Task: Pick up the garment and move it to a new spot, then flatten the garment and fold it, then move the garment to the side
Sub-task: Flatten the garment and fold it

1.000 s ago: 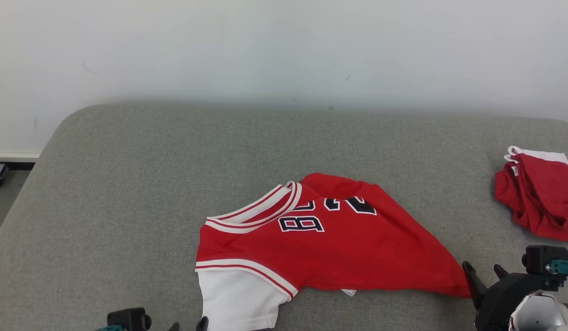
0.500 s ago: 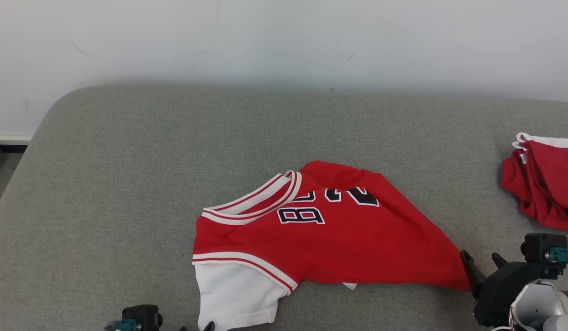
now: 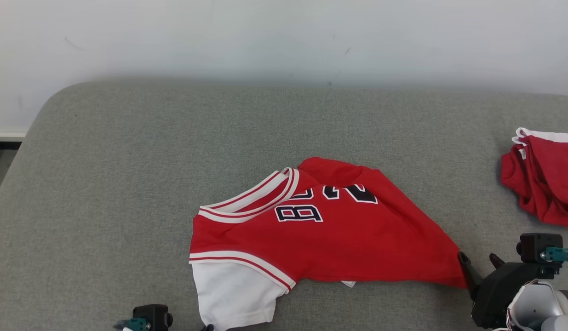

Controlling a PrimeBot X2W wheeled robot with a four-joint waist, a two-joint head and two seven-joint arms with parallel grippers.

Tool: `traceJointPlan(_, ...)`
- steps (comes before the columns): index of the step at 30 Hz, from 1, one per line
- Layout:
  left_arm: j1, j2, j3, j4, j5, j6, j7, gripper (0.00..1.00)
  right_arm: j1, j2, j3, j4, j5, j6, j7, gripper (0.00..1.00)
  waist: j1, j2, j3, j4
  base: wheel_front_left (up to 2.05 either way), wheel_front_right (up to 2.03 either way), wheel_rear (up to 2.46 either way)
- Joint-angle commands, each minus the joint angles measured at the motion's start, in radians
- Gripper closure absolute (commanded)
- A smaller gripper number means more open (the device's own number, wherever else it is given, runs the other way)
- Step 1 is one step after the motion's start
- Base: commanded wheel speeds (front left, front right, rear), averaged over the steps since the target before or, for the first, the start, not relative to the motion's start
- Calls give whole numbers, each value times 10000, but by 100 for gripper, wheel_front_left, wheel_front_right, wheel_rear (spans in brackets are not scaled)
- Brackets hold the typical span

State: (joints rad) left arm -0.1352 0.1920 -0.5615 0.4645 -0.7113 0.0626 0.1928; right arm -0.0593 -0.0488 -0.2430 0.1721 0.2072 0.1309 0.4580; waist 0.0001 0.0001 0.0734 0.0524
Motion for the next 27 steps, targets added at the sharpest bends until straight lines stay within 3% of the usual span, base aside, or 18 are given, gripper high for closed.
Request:
traceJointPlan(1,-87,-11,-54,54,-54,-30,40,100,52,-41,-52,-143,-147,-1,45,0,-1,-1,-11,3,0,0,0)
traceJointPlan(11,-46,26,-121,49,-92,-54,-44,100,314,-41,-474,-441,-686,-1,1036,0,-1,-1,3,-62,0,0,0)
traceJointPlan(27,-144,98,-157,72,-166,-31,-75,100,-257,-43,-553,961,-508,-1,1273,0,-1,-1,90,111,0,0,0)
